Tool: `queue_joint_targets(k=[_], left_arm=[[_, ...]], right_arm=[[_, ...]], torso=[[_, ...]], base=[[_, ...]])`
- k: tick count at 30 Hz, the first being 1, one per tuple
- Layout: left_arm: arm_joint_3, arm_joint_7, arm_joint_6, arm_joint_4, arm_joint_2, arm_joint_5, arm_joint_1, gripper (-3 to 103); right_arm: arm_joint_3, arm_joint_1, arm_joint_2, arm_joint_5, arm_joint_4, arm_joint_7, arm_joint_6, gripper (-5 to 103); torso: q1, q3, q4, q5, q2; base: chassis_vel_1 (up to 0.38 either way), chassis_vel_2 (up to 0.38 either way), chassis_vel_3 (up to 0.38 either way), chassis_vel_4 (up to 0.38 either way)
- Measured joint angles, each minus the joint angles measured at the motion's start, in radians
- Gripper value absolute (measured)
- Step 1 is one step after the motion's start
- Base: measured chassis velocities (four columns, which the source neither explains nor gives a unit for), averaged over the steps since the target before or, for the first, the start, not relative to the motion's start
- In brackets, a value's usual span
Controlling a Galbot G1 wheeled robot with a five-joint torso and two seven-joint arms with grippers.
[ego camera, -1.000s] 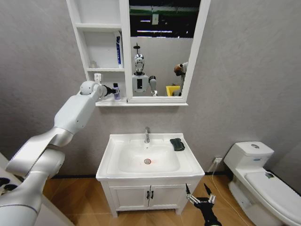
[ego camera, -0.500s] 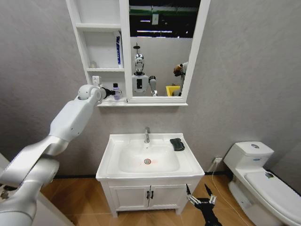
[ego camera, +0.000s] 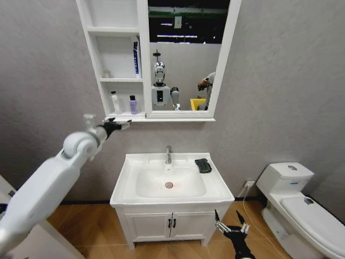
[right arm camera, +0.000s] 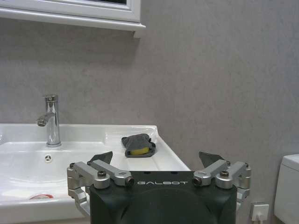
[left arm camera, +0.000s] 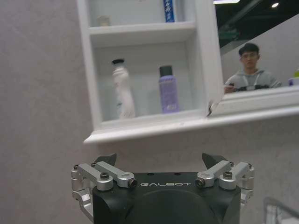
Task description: Move facial cleanser and shampoo from washbasin to cabinet, then wipe washbasin with towel.
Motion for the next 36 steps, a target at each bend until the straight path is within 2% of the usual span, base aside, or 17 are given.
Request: queue_joint_targets(k=[1,2,4,5,6,7,8,9,10,11,12,13,14,15,20,25,36], left_arm=[[-0.103,0.001,-0.003,-0.041,-0.024,0.048,0.143,100],[-0.103,0.001,-0.003,-0.041,-0.024,0.048,0.143,100],[-0.292,0.057,0.011,-0.093,-0.091,0.139,0.386,100],[-0.292,0.057,0.011,-0.093,-0.091,0.139,0.386,100],[-0.383,0.118,-0.010,-0.113,-0.156,0.192,0.513,100],[-0.383,0.118,-0.010,-0.113,-0.156,0.192,0.513,100],[-0.453,0.191,-0.038,-0.138,-0.233,0.245,0.634,100],[-0.453,0.191,-0.038,-0.138,-0.233,0.245,0.634,100],[-0.494,0.242,-0.060,-0.159,-0.289,0.285,0.707,100],[-0.494,0.242,-0.060,-0.159,-0.289,0.285,0.707,100],[-0.531,0.297,-0.088,-0.191,-0.350,0.332,0.768,100],[-0.565,0.391,-0.138,-0.281,-0.503,0.425,0.865,100],[-0.558,0.404,-0.149,-0.306,-0.548,0.456,0.881,100],[-0.558,0.404,-0.149,-0.306,-0.548,0.456,0.881,100],[-0.491,0.412,-0.166,-0.367,-0.655,0.552,0.915,100],[-0.447,0.409,-0.168,-0.373,-0.681,0.604,0.912,100],[-0.439,0.404,-0.168,-0.368,-0.678,0.605,0.902,100]], right_arm=[[0.008,0.007,-0.005,0.001,0.017,0.008,-0.023,100],[0.008,0.007,-0.005,0.001,0.017,0.008,-0.023,100],[0.019,0.020,-0.016,0.007,0.037,0.011,-0.048,100],[0.019,0.020,-0.016,0.007,0.037,0.011,-0.048,100],[0.024,0.030,-0.018,0.013,0.042,0.012,-0.055,100],[0.024,0.030,-0.018,0.013,0.042,0.012,-0.055,100],[0.025,0.036,-0.016,0.018,0.048,0.012,-0.060,100],[0.025,0.036,-0.016,0.018,0.048,0.012,-0.060,100],[0.025,0.037,-0.015,0.021,0.056,0.011,-0.062,100],[0.025,0.037,-0.015,0.021,0.056,0.011,-0.062,100],[0.020,0.035,-0.014,0.024,0.069,0.007,-0.065,100],[0.006,0.029,-0.011,0.022,0.086,-0.011,-0.066,100],[0.003,0.027,-0.008,0.020,0.088,-0.015,-0.064,100],[0.003,0.027,-0.008,0.020,0.088,-0.015,-0.064,100],[-0.006,-0.004,-0.005,0.012,0.099,-0.027,-0.045,100],[-0.008,-0.023,-0.005,0.006,0.105,-0.028,-0.030,100],[-0.001,0.029,-0.009,0.018,0.124,0.005,-0.041,100]], torso=[[0.000,0.000,-0.0005,0.0002,0.000],[0.000,0.000,-0.0005,0.0002,0.000],[0.000,0.000,-0.0001,0.0004,0.000],[0.000,0.000,-0.0001,0.0004,0.000],[0.000,0.000,0.0002,0.0004,0.000],[0.000,0.000,0.0002,0.0004,0.000],[0.000,0.000,0.0001,0.0000,0.000],[0.000,0.000,0.0001,0.0000,0.000],[0.000,0.000,0.0004,-0.0003,0.000],[0.000,0.000,0.0004,-0.0003,0.000],[0.000,0.000,0.0003,0.0005,0.000],[0.000,0.000,-0.0004,0.0006,0.000],[0.000,0.000,-0.0003,0.0007,0.000],[0.000,0.000,-0.0003,0.0007,0.000],[0.000,0.000,-0.0003,0.0006,0.000],[0.000,0.000,-0.0003,0.0004,0.000],[0.000,0.000,0.0000,0.0003,0.000]], base=[[0.000,0.000,0.000,0.000],[0.000,0.000,0.000,0.000],[0.000,0.000,0.000,0.000],[0.000,0.000,0.000,0.000],[0.000,0.000,0.000,0.000],[0.000,0.000,0.000,0.000],[0.000,0.000,0.000,0.000],[0.000,0.000,0.000,0.000],[0.000,0.000,0.000,0.000],[0.000,0.000,0.000,0.000],[0.000,0.000,0.000,0.000],[0.000,0.000,0.000,0.000],[0.000,0.000,0.000,0.000],[0.000,0.000,0.000,0.000],[0.000,0.000,0.000,0.000],[0.000,0.000,0.000,0.000],[0.000,0.000,0.000,0.000]])
